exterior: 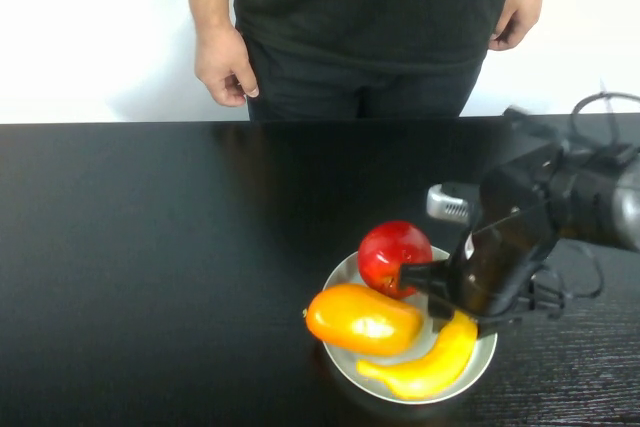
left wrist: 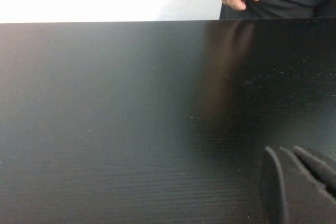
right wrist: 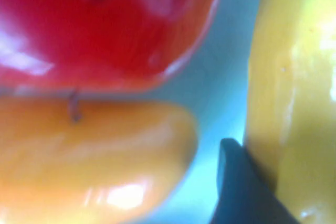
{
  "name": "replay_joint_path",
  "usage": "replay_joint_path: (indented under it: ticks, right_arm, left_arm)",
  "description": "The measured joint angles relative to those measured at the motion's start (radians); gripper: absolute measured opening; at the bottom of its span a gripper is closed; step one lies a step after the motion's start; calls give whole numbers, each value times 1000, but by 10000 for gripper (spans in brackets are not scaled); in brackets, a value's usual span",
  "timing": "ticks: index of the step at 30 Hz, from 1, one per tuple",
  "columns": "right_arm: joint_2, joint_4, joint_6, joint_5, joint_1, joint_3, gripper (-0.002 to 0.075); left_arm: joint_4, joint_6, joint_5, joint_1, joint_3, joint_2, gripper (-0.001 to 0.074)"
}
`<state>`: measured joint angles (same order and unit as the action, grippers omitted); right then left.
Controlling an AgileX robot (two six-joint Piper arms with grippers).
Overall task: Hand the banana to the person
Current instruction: Pick up the banana, then hand the grabbed banana to the person
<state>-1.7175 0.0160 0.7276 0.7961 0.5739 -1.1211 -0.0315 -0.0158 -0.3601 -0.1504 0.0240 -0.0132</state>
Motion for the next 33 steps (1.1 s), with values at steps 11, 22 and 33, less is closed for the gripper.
replay_joint_path:
  ticks: [11,22,33]
  right_arm:
    - [367,-183,-4,252,0,-23,-9]
    - [452,-305,-514,488,0,-304,-9]
    - [192,-205,-1449,503,6,-658,-9]
  left_arm:
    - [0,0,0,0,0,0,-4]
    - [0,0,0,0,0,0,-4]
    - [0,0,0,0,0,0,-4]
